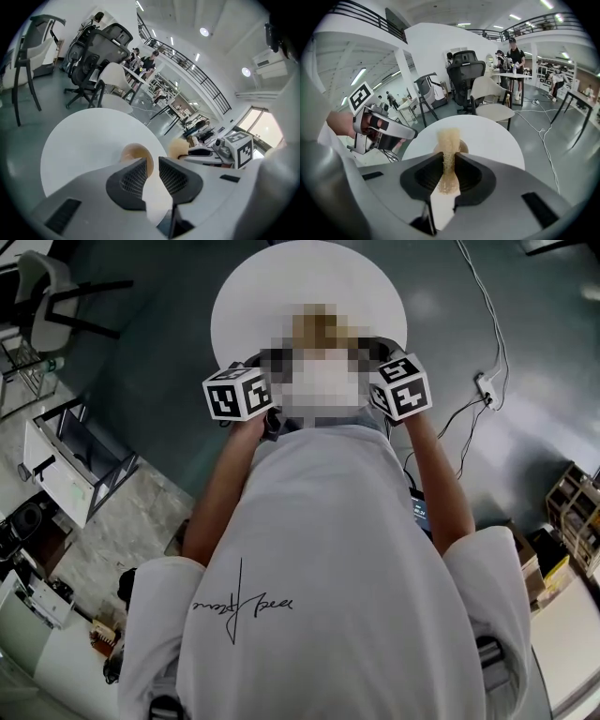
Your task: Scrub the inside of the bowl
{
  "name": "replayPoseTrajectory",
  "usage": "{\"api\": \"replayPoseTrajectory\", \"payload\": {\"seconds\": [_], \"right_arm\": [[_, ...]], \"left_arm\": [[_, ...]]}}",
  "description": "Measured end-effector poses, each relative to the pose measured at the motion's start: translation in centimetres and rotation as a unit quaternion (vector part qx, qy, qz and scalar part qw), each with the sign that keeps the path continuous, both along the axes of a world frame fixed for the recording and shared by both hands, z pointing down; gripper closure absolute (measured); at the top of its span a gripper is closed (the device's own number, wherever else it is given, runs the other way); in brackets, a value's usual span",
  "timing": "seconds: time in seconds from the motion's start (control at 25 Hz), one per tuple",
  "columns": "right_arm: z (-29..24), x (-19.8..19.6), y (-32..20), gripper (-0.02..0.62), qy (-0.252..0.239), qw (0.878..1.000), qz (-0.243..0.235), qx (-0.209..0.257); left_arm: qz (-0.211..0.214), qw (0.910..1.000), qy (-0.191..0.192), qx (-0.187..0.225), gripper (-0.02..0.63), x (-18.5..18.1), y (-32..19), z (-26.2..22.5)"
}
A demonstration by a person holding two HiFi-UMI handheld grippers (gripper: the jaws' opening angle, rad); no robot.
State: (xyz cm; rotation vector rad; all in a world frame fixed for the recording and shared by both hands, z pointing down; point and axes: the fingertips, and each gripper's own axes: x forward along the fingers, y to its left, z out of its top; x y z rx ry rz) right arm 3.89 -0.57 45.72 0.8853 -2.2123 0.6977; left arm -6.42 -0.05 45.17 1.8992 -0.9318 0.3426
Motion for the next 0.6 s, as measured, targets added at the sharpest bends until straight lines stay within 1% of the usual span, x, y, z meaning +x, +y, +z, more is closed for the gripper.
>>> {"api": "replayPoseTrajectory", "payload": {"seconds": [0.12,0.28,0.36,0.44,0.48,0.6], "right_arm": [[-0.8,0.0,0.6,0.511,-0.004,1.0,0.004,0.002],[-1.9,-0.4,1.1,0.511,-0.016,1.0,0.017,0.001],[-2.4,-0.5,1.3,0.511,-0.023,0.999,0.022,0.0],[-3.2,-0.4,1.3,0.511,-0.028,0.999,0.028,0.001],[-3.7,-0.3,1.3,0.511,-0.029,0.999,0.031,0.004],[-5.0,-0.1,1.0,0.511,-0.031,0.999,0.042,0.015]], "left_arm": [[0.008,0.9999,0.002,0.012,0.534,0.5,0.2,-0.9],[0.01,0.9995,0.005,0.029,0.54,0.1,0.0,-2.3],[0.002,0.9989,0.006,0.047,0.549,-0.3,-0.2,-3.3],[-0.011,0.9974,0.005,0.072,0.577,-0.7,-0.4,-4.6],[-0.015,0.9966,0.008,0.08,0.577,-0.8,-0.5,-5.3],[-0.016,0.9954,0.021,0.092,0.577,-1.1,-0.6,-6.6]]}}
